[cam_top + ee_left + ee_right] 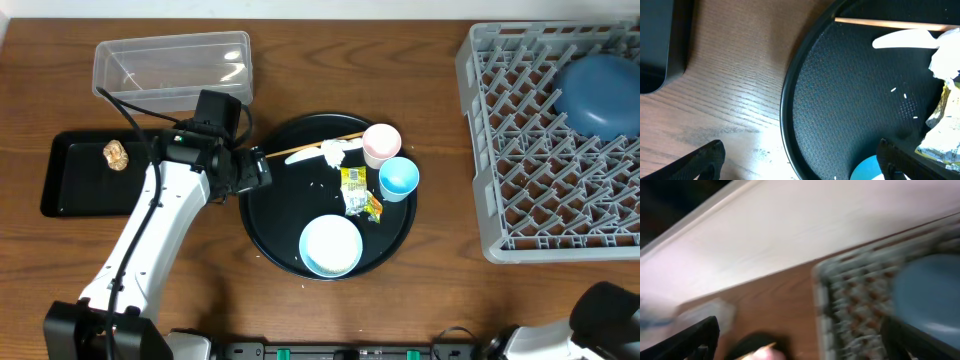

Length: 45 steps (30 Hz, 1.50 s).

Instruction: Sort waste into correct bins and load items into the dishwasher rack

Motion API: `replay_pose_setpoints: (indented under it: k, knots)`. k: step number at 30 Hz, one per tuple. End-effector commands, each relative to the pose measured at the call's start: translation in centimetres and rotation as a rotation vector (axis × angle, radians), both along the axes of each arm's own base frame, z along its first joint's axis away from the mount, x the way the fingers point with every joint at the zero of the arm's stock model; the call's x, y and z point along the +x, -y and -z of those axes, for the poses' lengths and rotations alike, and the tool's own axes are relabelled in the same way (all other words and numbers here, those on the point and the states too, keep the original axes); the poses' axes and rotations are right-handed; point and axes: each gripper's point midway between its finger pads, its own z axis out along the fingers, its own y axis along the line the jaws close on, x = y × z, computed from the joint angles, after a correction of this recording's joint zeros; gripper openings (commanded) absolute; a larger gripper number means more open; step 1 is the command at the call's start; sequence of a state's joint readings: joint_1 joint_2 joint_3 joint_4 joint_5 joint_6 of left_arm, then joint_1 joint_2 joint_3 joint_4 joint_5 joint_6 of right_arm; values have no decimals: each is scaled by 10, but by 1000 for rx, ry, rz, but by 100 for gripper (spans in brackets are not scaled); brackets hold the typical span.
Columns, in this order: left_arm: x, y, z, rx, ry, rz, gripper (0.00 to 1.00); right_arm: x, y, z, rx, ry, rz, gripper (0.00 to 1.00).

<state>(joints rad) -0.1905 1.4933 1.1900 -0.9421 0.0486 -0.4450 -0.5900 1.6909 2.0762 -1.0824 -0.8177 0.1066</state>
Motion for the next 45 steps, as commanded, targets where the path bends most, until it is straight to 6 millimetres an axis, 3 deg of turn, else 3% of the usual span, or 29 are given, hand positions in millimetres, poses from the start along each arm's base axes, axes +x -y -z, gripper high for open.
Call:
replay_pose_setpoints:
  k: [1,6,12,19,22,24,28,31,34,36,40,42,45]
  knots:
    - [1,1,-1,-15,-4,-3,98,-1,-55,-3,38,-1,-167,99]
    - [-3,11,0,-70,-24,12,98,1,-101,37,-105,-194,-162,99]
    - [-5,6,0,-46,-29,4,98,-3,-170,61,-290,-292,-230,99]
    - [-3,-50,1,5,-35,-307,98,-38,-263,82,-389,-333,-490,99]
    - [-8,-64,3,-61,-69,-365,98,-46,-275,94,-465,-370,-466,99]
    - [-14,-57,2,-141,-103,-330,98,-41,-271,98,-492,-381,-390,99]
    - [-27,-24,-3,-294,-148,-109,98,-22,-251,96,-490,-376,-201,99]
    - [-41,-8,-3,-302,-202,-33,98,-8,-230,91,-471,-358,-131,99]
    - [-55,12,-2,-287,-249,47,98,5,-194,87,-460,-354,-30,99]
    - [-61,26,-2,-267,-265,109,98,11,-159,86,-454,-366,58,99]
    - [-72,49,0,-222,-279,220,98,7,-101,90,-432,-425,186,99]
    - [-80,58,1,-190,-294,251,98,0,-82,94,-423,-461,228,99]
    - [-88,53,7,-79,-317,222,98,-8,-62,98,-413,-499,270,99]
